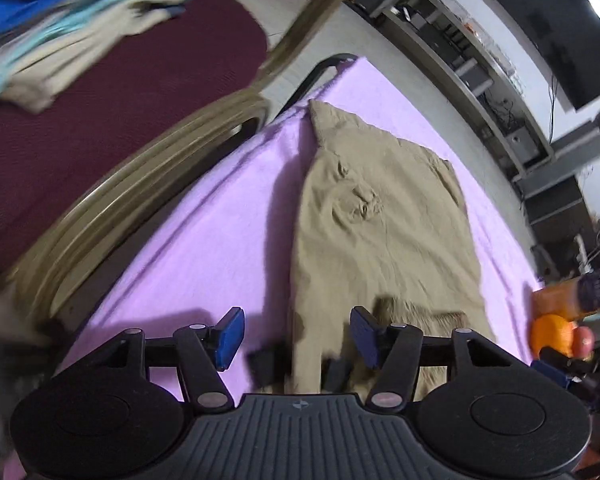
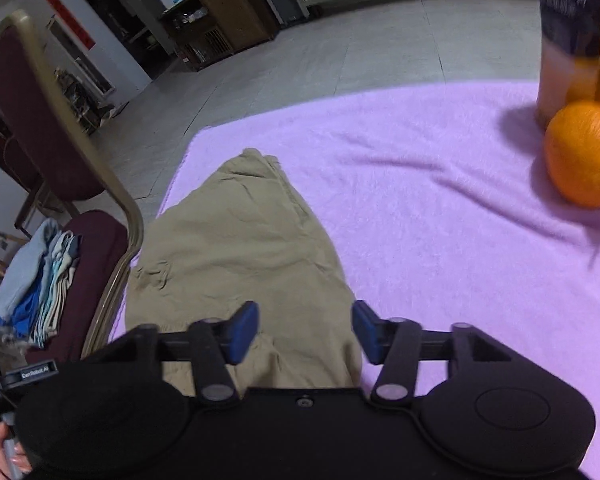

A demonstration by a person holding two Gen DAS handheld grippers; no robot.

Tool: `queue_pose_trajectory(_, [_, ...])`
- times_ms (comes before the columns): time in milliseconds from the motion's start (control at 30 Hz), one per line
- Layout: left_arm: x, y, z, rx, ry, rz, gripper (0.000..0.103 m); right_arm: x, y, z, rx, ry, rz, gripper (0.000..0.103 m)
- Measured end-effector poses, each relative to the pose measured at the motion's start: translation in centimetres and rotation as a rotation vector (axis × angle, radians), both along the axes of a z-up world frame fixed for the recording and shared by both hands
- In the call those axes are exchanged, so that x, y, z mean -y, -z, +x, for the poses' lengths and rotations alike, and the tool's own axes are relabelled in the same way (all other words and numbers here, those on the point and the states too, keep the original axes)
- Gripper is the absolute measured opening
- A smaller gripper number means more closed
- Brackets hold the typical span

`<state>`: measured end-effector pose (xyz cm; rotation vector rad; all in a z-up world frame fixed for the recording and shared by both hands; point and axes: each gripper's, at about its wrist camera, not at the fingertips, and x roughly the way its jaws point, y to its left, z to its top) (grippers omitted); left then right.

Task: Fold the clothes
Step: 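Grasp the folded end with the right gripper while the left gripper grasps it too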

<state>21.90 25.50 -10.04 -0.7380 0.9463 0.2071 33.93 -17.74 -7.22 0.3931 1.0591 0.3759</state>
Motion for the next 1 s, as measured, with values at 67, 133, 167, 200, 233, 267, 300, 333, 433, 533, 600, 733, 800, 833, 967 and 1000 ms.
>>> queue_pose_trajectory(67, [-0.3,0.8,1.9,-0.01,0.007,0.027,0.056,0.1,2.0,2.0,-0.025,0.012,0.045,0.047])
queue_pose_trajectory(133, [-0.8,1.4,3.0,0.008,0.011,0.005,0.05,0.2,3.7,4.0,-0.043,0.029,0.066,0.047])
queue_pose_trajectory(167, [-1.0,1.7,3.4,0.022,0.016,-0.008,0.048,0.3,4.6,4.9,-0.054,0.035,0.075,0.047])
queue_pose_trajectory(200, [-1.2,1.9,3.9,0.035,0.022,-0.019,0.045,0.5,5.5,5.9,-0.066,0.04,0.083,0.047])
queue_pose_trajectory(233, [-1.3,1.9,4.3,0.049,0.037,-0.016,0.043,0.7,6.4,6.7,-0.078,0.044,0.093,0.048])
queue_pose_trajectory(267, [-1.3,1.9,4.8,0.061,0.052,-0.011,0.042,0.9,7.1,7.4,-0.085,0.038,0.123,0.048])
queue_pose_trajectory(300, [-1.2,2.0,5.2,0.072,0.068,0.0,0.038,1.0,7.8,8.0,-0.09,0.029,0.161,0.047])
queue_pose_trajectory(333, [-1.2,1.9,5.7,0.082,0.084,0.013,0.037,1.2,8.5,8.6,-0.096,0.021,0.198,0.047])
queue_pose_trajectory(433, [-0.9,2.0,7.0,0.092,0.121,0.061,0.037,0.5,9.4,10.0,-0.087,-0.058,0.278,0.045])
queue_pose_trajectory(533, [-0.6,2.0,7.9,0.099,0.134,0.101,0.028,-1.7,9.5,11.0,-0.044,-0.133,0.277,0.044])
queue_pose_trajectory(600, [-0.3,2.1,8.6,0.1,0.135,0.135,0.023,-3.4,9.4,11.6,-0.01,-0.168,0.271,0.044])
queue_pose_trajectory(733, [1.8,1.7,9.3,0.108,0.173,0.284,0.01,-7.1,9.3,11.9,0.069,-0.16,0.146,0.007])
queue_pose_trajectory(800, [3.4,1.1,9.2,0.131,0.22,0.391,0.006,-7.8,8.2,10.7,0.141,-0.148,0.081,0.004])
queue_pose_trajectory(833, [4.1,0.8,9.1,0.148,0.242,0.439,0.005,-8.0,7.6,10.0,0.179,-0.141,0.054,0.003])
queue_pose_trajectory(967, [6.8,-1.1,9.2,0.257,0.328,0.56,0.005,-5.2,3.9,6.2,0.327,-0.05,0.056,0.003])
queue_pose_trajectory(1000, [7.4,-1.5,9.8,0.277,0.342,0.561,0.005,-4.4,3.0,5.1,0.365,-0.024,0.049,0.003])
